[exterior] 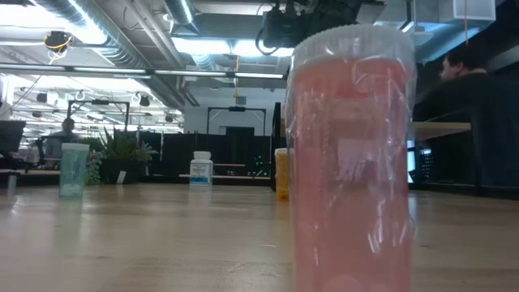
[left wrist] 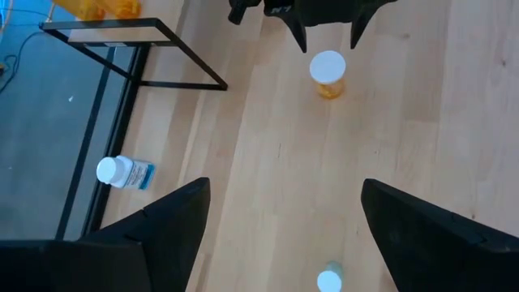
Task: Pick and place medicine bottles onto shelf by color
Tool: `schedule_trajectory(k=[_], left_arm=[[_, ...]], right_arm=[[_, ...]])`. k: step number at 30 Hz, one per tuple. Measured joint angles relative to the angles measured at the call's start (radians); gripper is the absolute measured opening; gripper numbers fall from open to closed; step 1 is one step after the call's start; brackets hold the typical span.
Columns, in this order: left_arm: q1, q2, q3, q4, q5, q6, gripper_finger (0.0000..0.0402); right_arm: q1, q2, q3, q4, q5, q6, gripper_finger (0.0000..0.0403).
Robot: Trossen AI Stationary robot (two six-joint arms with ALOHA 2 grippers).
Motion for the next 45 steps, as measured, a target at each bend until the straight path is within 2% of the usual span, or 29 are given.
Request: schedule_trajectory(k=[26,38,42,45], left_arm=[[0.0,0.0,0.0,0.0,0.0,0.0,0.0315],[0.0,0.0,0.0,0.003,0.0,0.0,0.0315],[0.0,0.0,0.0,0.007,0.0,0.0,0.0315],[0.0,0.0,0.0,0.007,0.0,0.0,0.0315]], right_arm=[[-0.014,-0.001,0.0,0.07,-0.002,0.086,0.0255],[-0.018,0.051,-0.001,0.071,-0.099,0.103,0.0256],[-0.028,0.065,-0.001,0.069,-0.204,0.071,0.0256],[-0.029,0.064,-0.001,0.084,-0.21,-0.003,0.0256]])
